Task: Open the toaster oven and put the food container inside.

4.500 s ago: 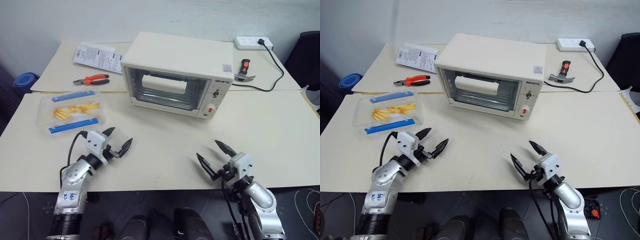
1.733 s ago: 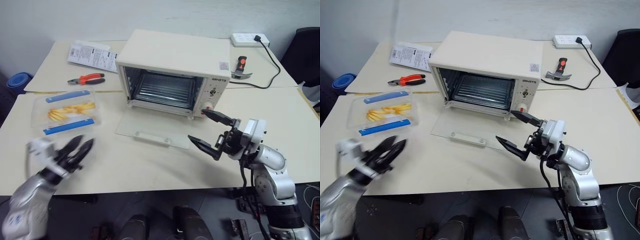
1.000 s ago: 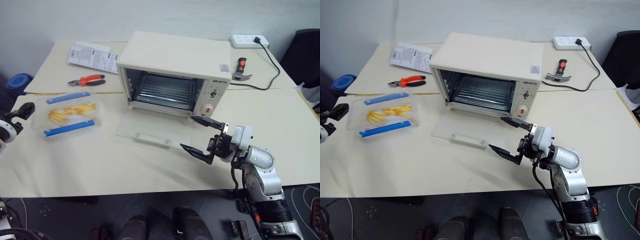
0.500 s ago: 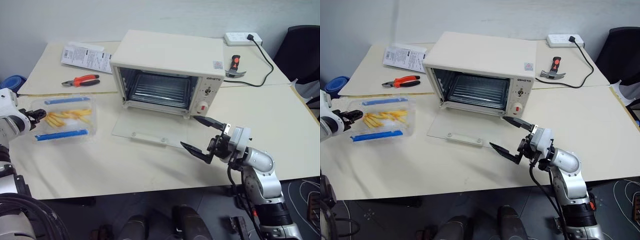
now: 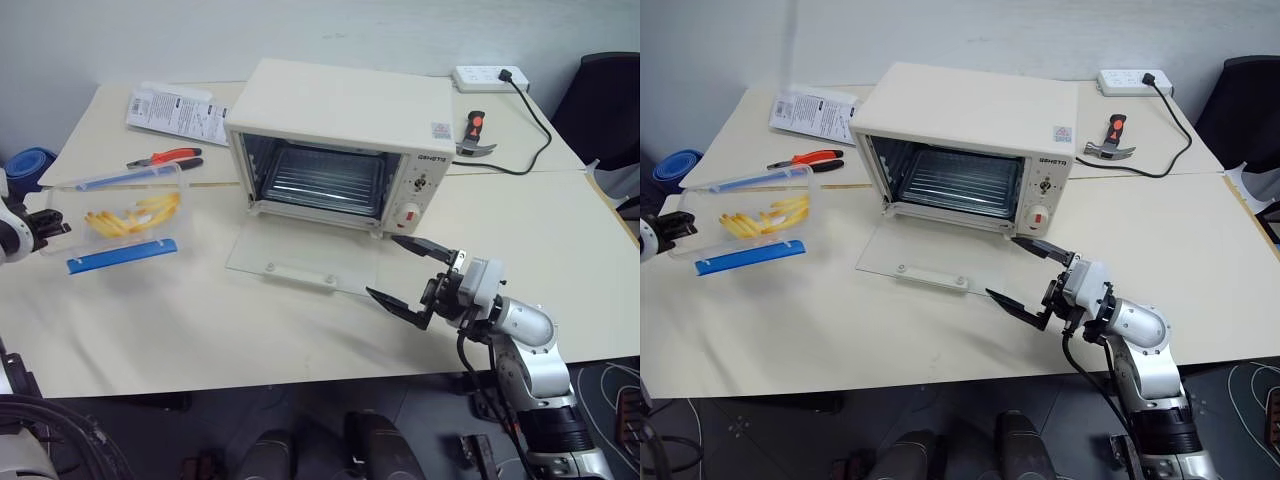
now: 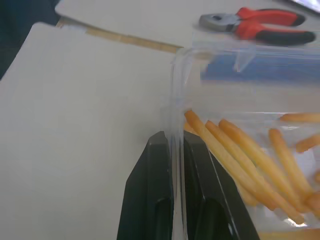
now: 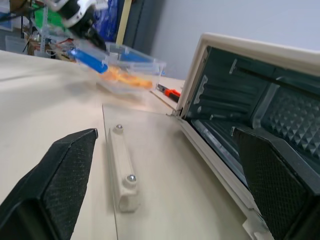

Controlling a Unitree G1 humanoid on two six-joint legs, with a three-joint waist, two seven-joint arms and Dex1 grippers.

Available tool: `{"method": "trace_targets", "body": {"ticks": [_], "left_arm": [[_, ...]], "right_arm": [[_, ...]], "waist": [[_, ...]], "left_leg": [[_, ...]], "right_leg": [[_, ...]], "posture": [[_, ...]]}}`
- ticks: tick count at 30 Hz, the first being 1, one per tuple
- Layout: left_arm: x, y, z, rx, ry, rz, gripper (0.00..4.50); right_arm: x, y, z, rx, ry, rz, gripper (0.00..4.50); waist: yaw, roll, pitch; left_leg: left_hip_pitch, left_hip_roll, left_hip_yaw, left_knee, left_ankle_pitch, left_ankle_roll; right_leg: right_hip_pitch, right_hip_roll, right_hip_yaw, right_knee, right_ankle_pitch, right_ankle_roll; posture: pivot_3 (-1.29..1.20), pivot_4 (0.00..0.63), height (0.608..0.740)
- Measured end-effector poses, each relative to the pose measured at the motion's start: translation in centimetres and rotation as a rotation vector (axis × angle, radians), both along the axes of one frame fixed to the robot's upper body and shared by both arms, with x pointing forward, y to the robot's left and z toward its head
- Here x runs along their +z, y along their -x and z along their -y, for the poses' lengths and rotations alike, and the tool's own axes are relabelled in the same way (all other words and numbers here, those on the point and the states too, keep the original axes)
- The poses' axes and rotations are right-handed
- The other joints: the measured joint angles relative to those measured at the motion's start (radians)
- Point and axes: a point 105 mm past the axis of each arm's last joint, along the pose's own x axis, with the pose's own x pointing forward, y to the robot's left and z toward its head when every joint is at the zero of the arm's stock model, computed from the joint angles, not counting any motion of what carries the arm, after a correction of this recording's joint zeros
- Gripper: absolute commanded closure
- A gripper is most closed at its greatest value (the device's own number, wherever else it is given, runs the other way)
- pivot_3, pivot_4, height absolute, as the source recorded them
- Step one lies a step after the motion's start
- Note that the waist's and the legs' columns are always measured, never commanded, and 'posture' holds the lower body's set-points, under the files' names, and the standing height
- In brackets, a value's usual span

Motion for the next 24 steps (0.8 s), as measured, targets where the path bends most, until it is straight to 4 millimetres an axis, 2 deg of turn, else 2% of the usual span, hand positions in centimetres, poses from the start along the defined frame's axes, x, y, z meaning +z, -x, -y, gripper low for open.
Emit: {"method": "trace_targets", "body": {"ticks": [7, 10, 13, 16, 19, 22, 24], "left_arm": [[1.0, -0.7, 7.3, -0.216, 0.007, -0.001, 4.49], [0.8, -1.4, 11.5, -0.317, 0.047, 0.001, 4.49], [0.3, -2.0, 15.9, -0.423, 0.070, 0.000, 4.49], [-1.1, -2.7, 19.5, -0.499, 0.098, -0.025, 4.49], [-1.9, -3.1, 21.5, -0.545, 0.106, -0.036, 4.49], [-1.7, -3.7, 22.8, -0.566, 0.087, -0.015, 4.49], [-1.6, -4.0, 23.3, -0.574, 0.064, -0.001, 3.82]], "right_arm": [[-0.4, 0.0, 1.2, -0.043, 0.008, -0.005, 0.00], [-0.8, 0.1, 1.5, -0.059, 0.020, -0.019, 0.00], [-1.1, 0.3, 1.7, -0.078, 0.017, -0.031, 0.00], [-1.0, 0.6, 2.0, -0.110, 0.010, -0.025, 0.00], [-0.9, 1.0, 2.5, -0.140, 0.009, -0.029, 0.00], [-0.8, 1.5, 2.7, -0.166, 0.009, -0.027, 0.00], [-0.8, 1.7, 2.6, -0.178, 0.003, -0.034, 0.00]], "waist": [[0.021, 0.000, 0.000], [0.026, 0.000, 0.000], [0.026, 0.000, 0.000], [0.023, 0.000, 0.000], [0.020, 0.000, 0.000], [0.025, 0.000, 0.000], [0.026, 0.000, 0.000]], "left_leg": [[0.000, 0.000, 0.000, 0.002, 0.000, 0.000], [0.000, 0.000, 0.000, 0.003, 0.000, 0.000], [0.000, 0.000, 0.000, 0.003, 0.000, 0.000], [0.000, 0.000, 0.000, 0.003, 0.000, -0.001], [0.000, 0.000, 0.001, 0.003, 0.000, -0.001], [0.001, 0.000, 0.001, 0.003, 0.000, -0.002], [0.001, 0.000, 0.001, 0.003, 0.000, -0.002]], "right_leg": [[0.000, 0.000, 0.000, 0.000, 0.000, 0.000], [0.000, 0.000, 0.000, 0.000, 0.000, 0.000], [0.001, 0.000, 0.000, 0.000, 0.000, 0.000], [0.000, 0.001, 0.000, 0.000, 0.000, 0.000], [0.000, 0.001, 0.000, -0.001, 0.000, 0.000], [0.001, 0.001, 0.000, -0.002, 0.000, 0.000], [0.001, 0.001, 0.000, -0.002, 0.000, 0.000]], "posture": [[0.00, 0.150, 0.740], [0.00, 0.150, 0.740], [0.00, 0.150, 0.740], [0.00, 0.150, 0.740], [0.00, 0.150, 0.740], [0.00, 0.150, 0.740], [0.00, 0.150, 0.740]]}}
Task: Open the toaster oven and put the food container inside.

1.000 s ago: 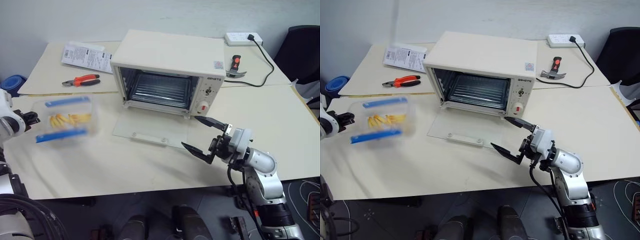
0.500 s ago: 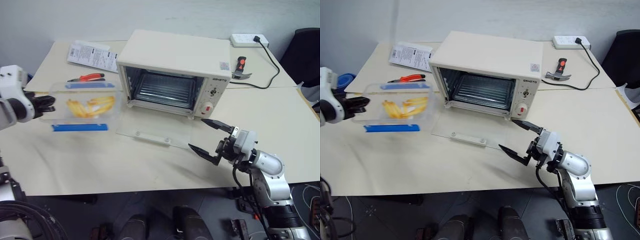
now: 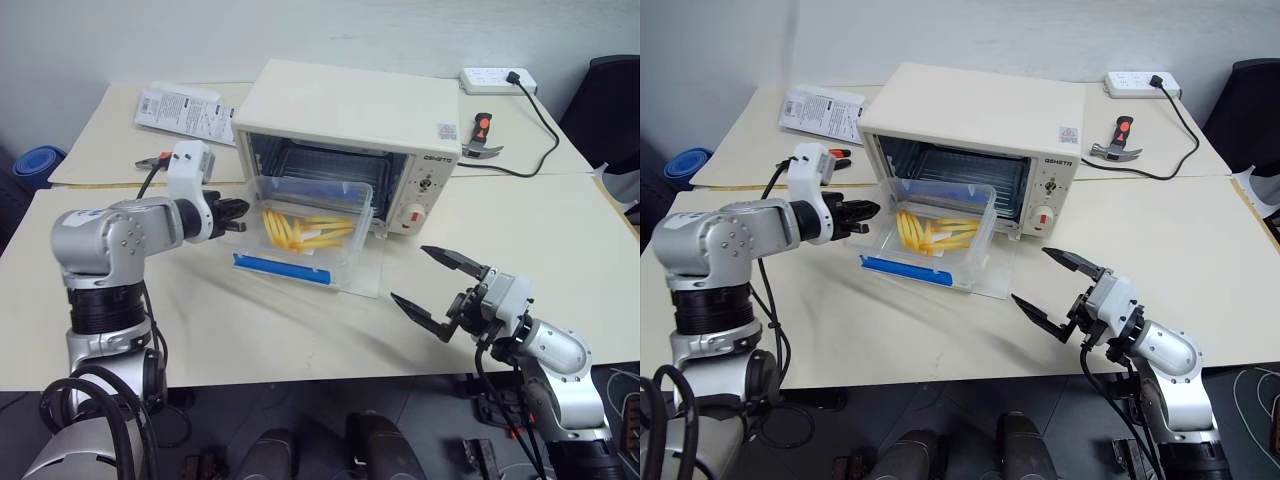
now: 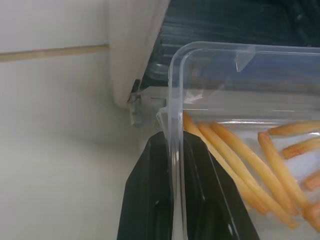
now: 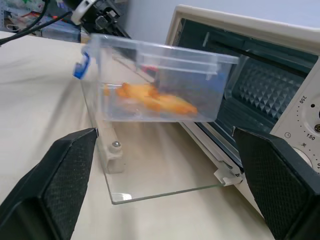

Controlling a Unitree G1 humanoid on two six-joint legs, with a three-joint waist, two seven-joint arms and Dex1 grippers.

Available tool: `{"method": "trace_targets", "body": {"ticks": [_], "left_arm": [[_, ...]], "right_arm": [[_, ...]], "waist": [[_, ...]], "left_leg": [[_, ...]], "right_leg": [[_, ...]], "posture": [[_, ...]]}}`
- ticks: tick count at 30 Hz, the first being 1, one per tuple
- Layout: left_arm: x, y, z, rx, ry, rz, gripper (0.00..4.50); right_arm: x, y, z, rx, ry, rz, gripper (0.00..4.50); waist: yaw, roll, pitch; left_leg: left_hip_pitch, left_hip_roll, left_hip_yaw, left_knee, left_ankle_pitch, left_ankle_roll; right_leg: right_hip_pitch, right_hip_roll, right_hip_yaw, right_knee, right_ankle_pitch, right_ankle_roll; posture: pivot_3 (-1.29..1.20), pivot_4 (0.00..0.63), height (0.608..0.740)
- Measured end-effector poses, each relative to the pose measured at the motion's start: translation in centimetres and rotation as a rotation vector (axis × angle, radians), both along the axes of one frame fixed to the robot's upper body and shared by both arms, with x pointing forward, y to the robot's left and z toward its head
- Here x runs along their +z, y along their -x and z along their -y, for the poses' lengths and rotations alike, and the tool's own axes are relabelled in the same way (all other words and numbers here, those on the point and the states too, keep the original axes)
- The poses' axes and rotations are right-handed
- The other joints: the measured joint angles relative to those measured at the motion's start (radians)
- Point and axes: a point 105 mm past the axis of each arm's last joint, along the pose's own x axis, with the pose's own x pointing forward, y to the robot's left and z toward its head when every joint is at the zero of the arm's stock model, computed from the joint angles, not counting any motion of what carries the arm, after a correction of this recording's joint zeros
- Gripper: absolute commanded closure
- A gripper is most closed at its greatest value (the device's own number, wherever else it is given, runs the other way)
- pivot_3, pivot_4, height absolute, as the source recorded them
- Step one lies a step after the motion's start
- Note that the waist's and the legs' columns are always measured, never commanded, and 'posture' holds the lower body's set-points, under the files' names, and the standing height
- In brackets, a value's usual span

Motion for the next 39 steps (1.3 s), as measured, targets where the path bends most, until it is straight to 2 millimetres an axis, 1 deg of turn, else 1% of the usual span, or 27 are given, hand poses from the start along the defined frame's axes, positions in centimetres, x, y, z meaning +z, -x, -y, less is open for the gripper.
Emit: {"method": "trace_targets", "body": {"ticks": [1, 3, 5, 7, 8, 9, 10, 11, 12, 13, 15, 16, 18, 20, 22, 24, 27, 30, 32, 36, 39], "left_arm": [[0.0, -0.1, 0.1, -0.004, -0.004, 0.005, 3.63], [0.0, -0.5, 0.6, -0.021, -0.004, 0.015, 3.02], [0.4, -0.8, 1.2, -0.049, 0.033, 0.048, 2.49], [1.2, -0.7, 1.8, -0.104, 0.078, 0.092, 2.49], [1.8, -0.5, 1.7, -0.138, 0.094, 0.119, 2.49], [2.3, -0.2, 1.3, -0.167, 0.097, 0.149, 2.49], [2.7, 0.2, 0.5, -0.187, 0.093, 0.178, 2.49], [3.0, 0.7, -0.7, -0.215, 0.078, 0.219, 2.46], [3.1, 1.5, -2.2, -0.251, 0.059, 0.254, 2.46], [3.0, 1.8, -2.9, -0.267, 0.053, 0.270, 2.64], [2.8, 2.8, -4.4, -0.342, 0.031, 0.323, 2.99], [2.4, 3.4, -5.2, -0.394, -0.002, 0.354, 3.35], [0.9, 4.6, -6.8, -0.481, -0.058, 0.368, 3.84], [-0.9, 5.7, -7.3, -0.559, -0.082, 0.342, 4.47], [-2.9, 6.9, -6.6, -0.654, -0.070, 0.295, 4.50], [-4.3, 7.6, -5.1, -0.729, -0.039, 0.267, 4.50], [-5.1, 7.7, -2.5, -0.788, -0.004, 0.285, 4.50], [-5.4, 6.4, 0.4, -0.761, 0.053, 0.330, 4.50], [-5.4, 5.4, 1.7, -0.724, 0.070, 0.353, 4.50], [-4.6, 3.0, 2.8, -0.604, 0.105, 0.401, 4.50], [-4.6, 1.4, 3.3, -0.514, 0.105, 0.430, 4.50]], "right_arm": [[0.0, 0.1, 0.0, -0.002, -0.001, 0.000, 0.00], [0.1, 0.4, 0.0, -0.014, -0.007, -0.004, 0.00], [0.1, 0.5, 0.1, -0.035, -0.012, -0.021, 0.00], [0.5, 0.6, 0.0, -0.045, -0.009, -0.029, 0.00], [0.8, 0.8, -0.1, -0.045, -0.006, -0.033, 0.00], [1.1, 1.1, -0.3, -0.038, 0.003, -0.040, 0.00], [1.3, 1.4, -0.3, -0.034, 0.017, -0.052, 0.00], [1.2, 1.6, -0.4, -0.028, 0.032, -0.083, 0.40], [0.9, 2.0, -0.6, -0.020, 0.055, -0.132, 0.62], [0.6, 2.1, -0.6, -0.019, 0.065, -0.159, 0.94], [-0.2, 2.4, -1.4, 0.005, 0.093, -0.224, 1.52], [-0.5, 2.6, -2.0, 0.029, 0.114, -0.248, 1.93], [-1.5, 3.1, -3.1, 0.065, 0.152, -0.300, 2.49], [-2.4, 3.2, -3.9, 0.085, 0.175, -0.346, 3.18], [-3.0, 3.1, -4.9, 0.112, 0.202, -0.364, 3.83], [-2.8, 2.6, -5.7, 0.124, 0.188, -0.357, 4.46], [-2.4, 1.5, -6.6, 0.122, 0.150, -0.337, 4.46], [-1.8, -0.8, -7.1, 0.082, 0.136, -0.306, 4.46], [-1.2, -2.1, -7.3, 0.049, 0.129, -0.275, 4.46], [-0.4, -5.5, -6.8, -0.053, 0.156, -0.218, 4.46], [0.5, -7.8, -6.8, -0.117, 0.139, -0.179, 4.46]], "waist": [[0.000, 0.000, 0.000], [0.001, 0.000, 0.000], [0.002, 0.000, 0.000], [0.001, 0.000, 0.000], [-0.001, 0.001, 0.000], [-0.005, 0.001, 0.000], [-0.008, 0.001, 0.000], [-0.011, 0.001, 0.000], [-0.013, 0.001, 0.000], [-0.010, 0.001, 0.000], [-0.002, 0.001, 0.000], [0.000, 0.001, 0.000], [0.005, 0.001, 0.000], [0.014, 0.001, 0.000], [0.022, 0.001, 0.000], [0.027, 0.001, 0.000], [0.025, 0.001, 0.000], [0.022, 0.001, 0.000], [0.018, 0.001, 0.000], [0.011, 0.001, 0.000], [0.009, 0.001, 0.000]], "left_leg": [[0.000, 0.000, 0.000, 0.000, 0.000, 0.000], [0.000, 0.000, 0.000, 0.000, 0.000, 0.000], [0.000, 0.000, 0.000, 0.000, 0.000, 0.000], [0.000, 0.000, 0.000, 0.000, 0.000, 0.000], [0.000, 0.000, 0.000, 0.000, 0.000, 0.000], [0.000, 0.001, 0.000, -0.001, 0.000, 0.000], [0.001, 0.001, 0.000, -0.002, 0.000, -0.001], [0.002, 0.001, 0.000, -0.002, -0.001, -0.001], [0.002, 0.001, -0.001, -0.003, -0.001, -0.001], [0.002, 0.002, -0.001, -0.002, -0.001, -0.002], [0.001, 0.001, -0.002, -0.001, -0.001, -0.001], [0.001, 0.001, -0.002, -0.001, -0.001, -0.001], [0.001, 0.001, -0.002, -0.001, -0.001, -0.001], [0.001, 0.000, -0.002, -0.001, -0.001, 0.000], [0.000, 0.000, -0.002, 0.000, -0.001, 0.002], [0.000, 0.000, -0.003, 0.000, -0.001, 0.002], [-0.001, -0.001, -0.003, 0.000, -0.001, 0.002], [0.000, -0.001, -0.002, 0.000, -0.001, 0.002], [0.000, -0.001, -0.002, 0.000, -0.001, 0.002], [0.000, -0.001, -0.002, 0.000, -0.001, 0.002], [0.000, -0.001, -0.002, 0.000, 0.000, 0.001]], "right_leg": [[0.000, 0.000, 0.000, 0.000, 0.000, 0.000], [0.000, 0.000, 0.000, 0.000, 0.000, 0.000], [0.000, 0.000, 0.000, 0.000, 0.000, 0.000], [0.000, 0.000, 0.000, 0.000, 0.000, 0.000], [0.000, 0.000, 0.000, 0.000, 0.000, 0.000], [-0.001, 0.001, 0.000, 0.000, 0.000, 0.000], [-0.001, 0.001, 0.001, -0.001, 0.000, 0.000], [-0.001, 0.002, 0.002, -0.001, 0.000, 0.000], [-0.001, 0.002, 0.002, -0.001, 0.000, -0.001], [0.000, 0.002, 0.001, -0.001, -0.001, -0.001], [0.001, 0.002, 0.001, -0.002, -0.001, -0.001], [0.001, 0.001, 0.001, -0.002, -0.001, -0.001], [0.001, 0.001, 0.001, -0.003, -0.001, -0.001], [0.001, 0.000, 0.001, -0.003, -0.001, -0.001], [0.001, 0.000, 0.001, -0.004, 0.000, -0.001], [0.001, 0.000, 0.001, -0.004, 0.000, -0.001], [0.001, 0.000, 0.001, -0.004, 0.000, -0.001], [0.001, 0.000, 0.001, -0.003, 0.000, -0.001], [0.000, 0.001, 0.001, -0.002, 0.000, -0.001], [-0.001, 0.001, 0.001, -0.001, 0.000, -0.001], [-0.001, 0.001, 0.000, -0.001, 0.000, -0.001]], "posture": [[0.00, 0.150, 0.740], [0.00, 0.150, 0.740], [0.00, 0.150, 0.740], [0.00, 0.150, 0.740], [0.00, 0.150, 0.740], [0.00, 0.150, 0.740], [0.00, 0.150, 0.740], [0.00, 0.150, 0.740], [0.00, 0.150, 0.740], [0.00, 0.150, 0.740], [0.00, 0.150, 0.740], [0.00, 0.150, 0.740], [0.00, 0.150, 0.740], [0.00, 0.150, 0.740], [0.00, 0.150, 0.740], [0.00, 0.150, 0.740], [0.00, 0.150, 0.740], [0.00, 0.150, 0.740], [0.00, 0.150, 0.740], [0.00, 0.150, 0.740], [0.00, 0.150, 0.740]]}}
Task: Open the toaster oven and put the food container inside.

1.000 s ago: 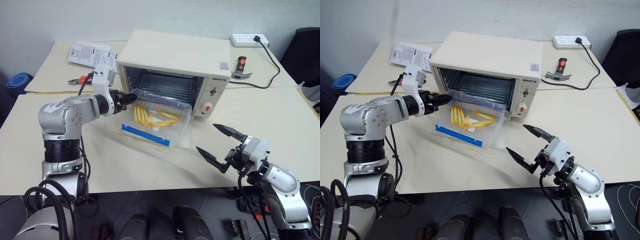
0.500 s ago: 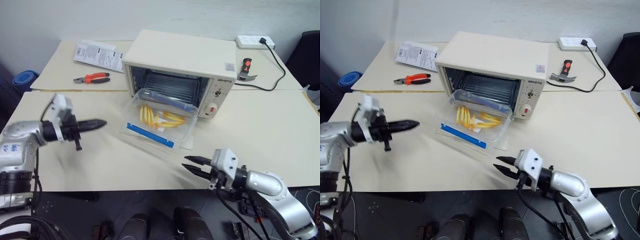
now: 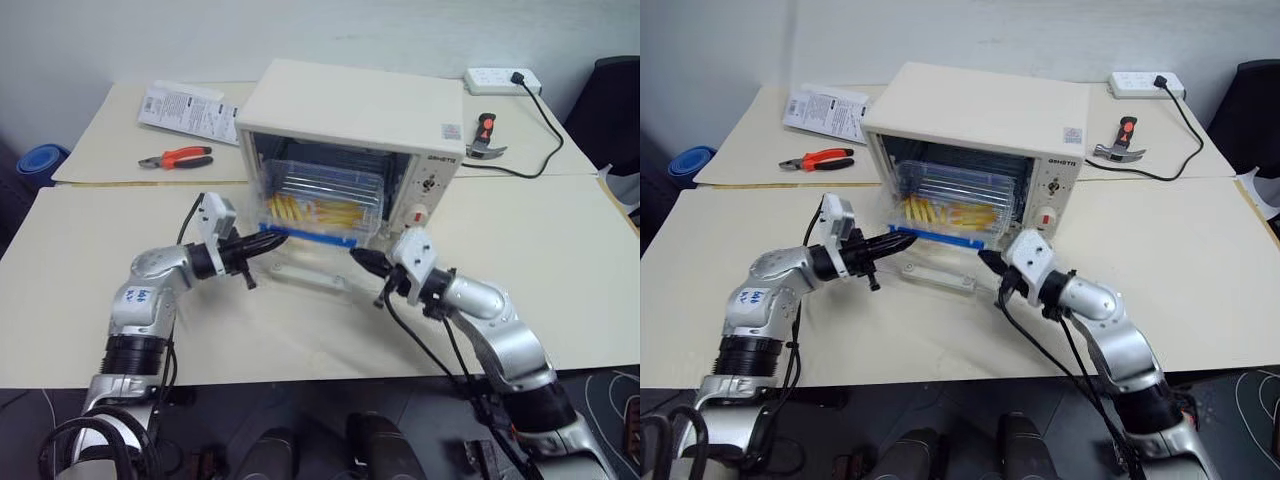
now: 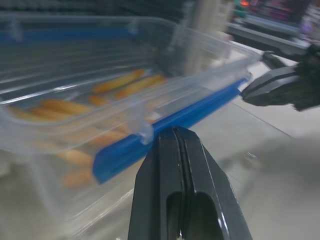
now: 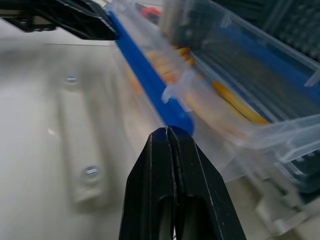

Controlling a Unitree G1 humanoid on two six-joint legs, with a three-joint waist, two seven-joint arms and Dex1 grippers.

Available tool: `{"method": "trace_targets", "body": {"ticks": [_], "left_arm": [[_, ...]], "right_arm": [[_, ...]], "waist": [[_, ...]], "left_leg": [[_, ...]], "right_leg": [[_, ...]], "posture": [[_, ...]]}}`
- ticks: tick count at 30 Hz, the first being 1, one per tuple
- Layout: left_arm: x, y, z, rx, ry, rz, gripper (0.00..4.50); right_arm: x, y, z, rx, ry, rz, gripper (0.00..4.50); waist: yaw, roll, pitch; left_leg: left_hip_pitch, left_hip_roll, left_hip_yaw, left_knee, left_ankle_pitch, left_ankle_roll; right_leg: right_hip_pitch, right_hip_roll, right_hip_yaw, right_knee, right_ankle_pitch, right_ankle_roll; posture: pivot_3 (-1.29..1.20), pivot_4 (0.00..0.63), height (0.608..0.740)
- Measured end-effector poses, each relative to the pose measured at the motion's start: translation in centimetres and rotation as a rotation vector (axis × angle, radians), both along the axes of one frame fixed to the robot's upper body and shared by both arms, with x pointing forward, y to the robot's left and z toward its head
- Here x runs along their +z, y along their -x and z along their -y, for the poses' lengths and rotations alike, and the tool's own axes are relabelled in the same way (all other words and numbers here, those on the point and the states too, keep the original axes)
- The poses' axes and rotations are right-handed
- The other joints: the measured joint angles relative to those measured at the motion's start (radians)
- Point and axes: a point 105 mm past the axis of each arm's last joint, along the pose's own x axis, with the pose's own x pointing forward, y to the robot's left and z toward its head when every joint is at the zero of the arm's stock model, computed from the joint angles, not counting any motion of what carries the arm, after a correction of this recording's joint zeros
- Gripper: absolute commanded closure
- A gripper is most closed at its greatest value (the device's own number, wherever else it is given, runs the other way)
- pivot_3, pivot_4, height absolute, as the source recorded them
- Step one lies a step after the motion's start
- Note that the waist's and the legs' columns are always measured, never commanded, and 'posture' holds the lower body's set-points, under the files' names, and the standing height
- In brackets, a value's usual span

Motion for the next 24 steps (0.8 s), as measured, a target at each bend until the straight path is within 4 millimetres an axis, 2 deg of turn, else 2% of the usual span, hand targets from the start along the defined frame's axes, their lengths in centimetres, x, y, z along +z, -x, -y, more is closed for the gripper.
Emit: {"method": "trace_targets", "body": {"ticks": [7, 11, 14, 17, 21, 24], "left_arm": [[0.7, -2.9, 0.6, 0.127, 0.038, 0.066, 4.50], [0.9, -4.1, 0.9, 0.184, 0.055, 0.089, 4.50], [1.0, -3.5, 0.2, 0.151, 0.049, 0.105, 4.50], [0.7, -1.4, -1.8, 0.071, 0.025, 0.091, 3.95], [0.5, 2.5, -6.4, 0.017, -0.063, 0.085, 2.73], [1.0, 5.2, -8.7, -0.065, -0.114, 0.090, 1.79]], "right_arm": [[0.3, -3.6, -0.4, -0.107, -0.049, 0.031, 4.46], [0.4, -4.5, -0.7, -0.146, -0.075, 0.054, 4.46], [0.8, -3.7, -1.0, -0.088, -0.110, 0.040, 4.46], [1.2, -1.5, -0.6, 0.005, -0.129, 0.023, 4.50], [1.4, 1.1, 2.9, 0.029, -0.096, -0.001, 4.50], [0.0, 2.2, 4.9, 0.043, -0.020, -0.055, 4.50]], "waist": [[-0.014, 0.000, 0.000], [-0.022, 0.000, 0.000], [-0.031, 0.000, 0.000], [-0.042, 0.000, 0.000], [-0.038, 0.001, 0.000], [-0.031, 0.001, 0.000]], "left_leg": [[0.000, 0.000, 0.000, 0.000, 0.000, 0.000], [0.000, 0.000, 0.000, 0.001, 0.000, 0.000], [0.000, 0.000, 0.000, -0.001, 0.000, 0.000], [-0.001, 0.001, -0.001, -0.003, -0.001, 0.000], [-0.001, 0.001, -0.001, -0.002, -0.001, 0.001], [0.000, 0.001, -0.001, -0.001, -0.001, 0.001]], "right_leg": [[-0.001, 0.000, 0.000, 0.000, 0.000, 0.000], [-0.001, 0.000, 0.000, 0.001, 0.000, 0.000], [-0.001, 0.000, 0.000, 0.001, 0.000, 0.000], [-0.001, 0.000, 0.000, 0.003, 0.000, 0.000], [-0.001, 0.000, 0.000, -0.002, 0.000, 0.000], [0.002, 0.000, 0.000, -0.003, 0.000, 0.000]], "posture": [[0.00, 0.150, 0.740], [0.00, 0.150, 0.740], [0.00, 0.150, 0.740], [0.00, 0.150, 0.740], [0.00, 0.150, 0.740], [0.00, 0.150, 0.740]]}}
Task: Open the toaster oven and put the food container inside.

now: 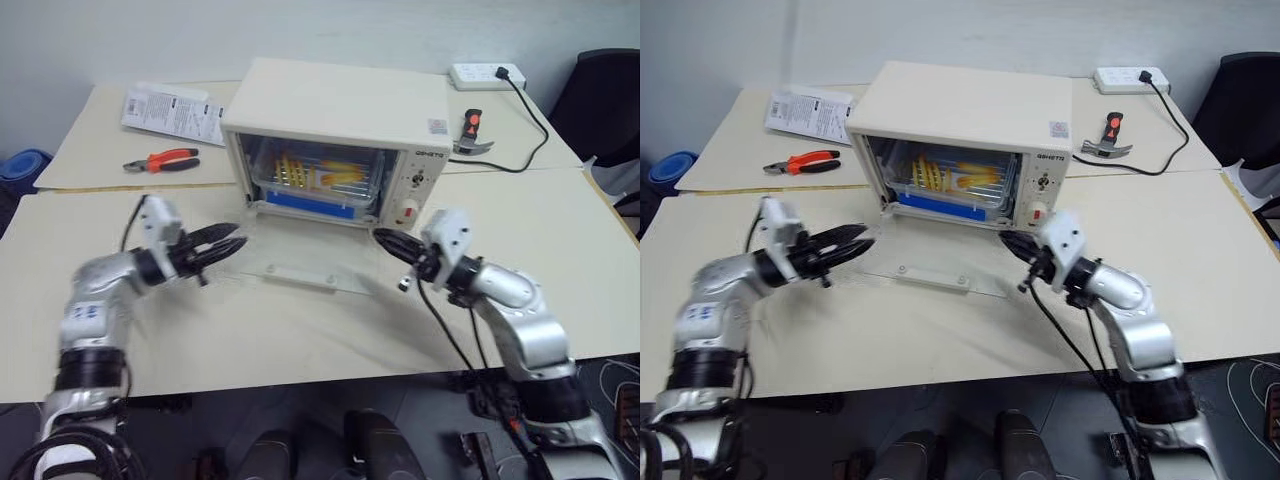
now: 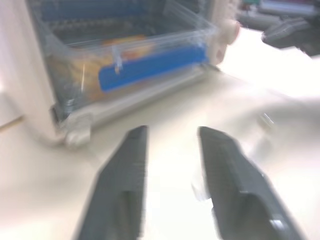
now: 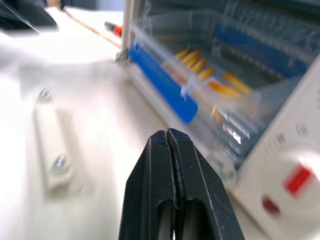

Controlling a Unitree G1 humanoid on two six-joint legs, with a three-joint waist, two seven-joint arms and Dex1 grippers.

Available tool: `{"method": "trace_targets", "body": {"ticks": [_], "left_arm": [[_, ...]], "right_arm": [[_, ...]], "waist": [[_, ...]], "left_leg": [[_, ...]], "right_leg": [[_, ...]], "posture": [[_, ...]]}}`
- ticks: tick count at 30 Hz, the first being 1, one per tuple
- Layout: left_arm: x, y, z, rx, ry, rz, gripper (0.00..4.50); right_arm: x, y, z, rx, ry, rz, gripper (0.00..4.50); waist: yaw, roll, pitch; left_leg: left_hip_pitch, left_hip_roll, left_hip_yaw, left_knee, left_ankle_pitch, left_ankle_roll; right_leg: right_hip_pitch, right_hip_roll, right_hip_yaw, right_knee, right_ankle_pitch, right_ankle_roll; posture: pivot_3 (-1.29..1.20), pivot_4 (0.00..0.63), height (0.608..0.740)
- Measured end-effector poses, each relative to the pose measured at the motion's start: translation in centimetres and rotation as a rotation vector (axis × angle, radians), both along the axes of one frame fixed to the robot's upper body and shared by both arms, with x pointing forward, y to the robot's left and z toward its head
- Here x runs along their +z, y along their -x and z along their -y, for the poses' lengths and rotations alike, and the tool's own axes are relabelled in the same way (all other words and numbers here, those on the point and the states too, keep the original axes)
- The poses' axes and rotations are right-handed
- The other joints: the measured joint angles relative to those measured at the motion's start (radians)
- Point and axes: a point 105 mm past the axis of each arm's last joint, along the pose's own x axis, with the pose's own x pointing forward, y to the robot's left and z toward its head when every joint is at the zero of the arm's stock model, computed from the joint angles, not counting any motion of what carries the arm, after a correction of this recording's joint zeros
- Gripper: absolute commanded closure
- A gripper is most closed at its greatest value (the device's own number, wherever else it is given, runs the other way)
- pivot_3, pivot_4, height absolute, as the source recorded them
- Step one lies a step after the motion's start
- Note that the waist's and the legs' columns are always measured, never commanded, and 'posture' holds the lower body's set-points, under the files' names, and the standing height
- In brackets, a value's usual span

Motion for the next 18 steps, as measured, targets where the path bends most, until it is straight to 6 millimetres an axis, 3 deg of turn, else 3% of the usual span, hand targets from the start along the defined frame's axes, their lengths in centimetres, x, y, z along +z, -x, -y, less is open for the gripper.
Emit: {"method": "trace_targets", "body": {"ticks": [3, 5, 6, 13, 18], "left_arm": [[0.2, 3.2, -2.5, -0.098, -0.071, -0.057, 0.85], [0.9, 4.0, -2.9, -0.140, -0.076, -0.066, 0.23], [1.1, 4.3, -2.7, -0.160, -0.076, -0.064, 0.04], [1.9, 4.9, -1.4, -0.223, -0.041, -0.052, 0.04], [0.9, 4.6, -2.2, -0.097, 0.021, -0.057, 0.04]], "right_arm": [[-4.3, 0.5, 3.1, -0.012, 0.135, -0.129, 4.50], [-6.4, 0.5, 3.8, -0.007, 0.170, -0.187, 4.50], [-6.5, 0.4, 3.6, 0.011, 0.171, -0.176, 4.50], [-6.2, -0.5, 0.0, 0.134, 0.069, -0.089, 4.50], [-1.7, -1.5, -1.2, 0.120, -0.146, 0.091, 4.50]], "waist": [[0.009, 0.000, 0.000], [0.017, 0.001, 0.001], [0.018, 0.002, 0.001], [0.009, 0.002, 0.001], [0.003, 0.002, 0.001]], "left_leg": [[0.000, 0.000, 0.001, 0.000, 0.000, 0.000], [0.000, 0.000, 0.001, 0.000, 0.000, 0.001], [0.001, 0.000, 0.001, 0.000, 0.000, 0.001], [0.001, 0.001, 0.001, -0.001, 0.000, 0.000], [0.001, 0.001, 0.001, -0.001, 0.000, 0.000]], "right_leg": [[0.000, 0.000, 0.000, -0.001, 0.000, 0.000], [0.000, 0.000, 0.001, -0.001, 0.000, 0.000], [0.000, -0.001, 0.001, 0.000, 0.000, 0.000], [-0.001, 0.001, 0.001, 0.001, 0.000, 0.000], [-0.001, 0.001, 0.000, 0.001, 0.000, 0.000]], "posture": [[0.00, 0.150, 0.740], [0.00, 0.150, 0.740], [0.00, 0.150, 0.740], [0.00, 0.150, 0.740], [0.00, 0.150, 0.740]]}}
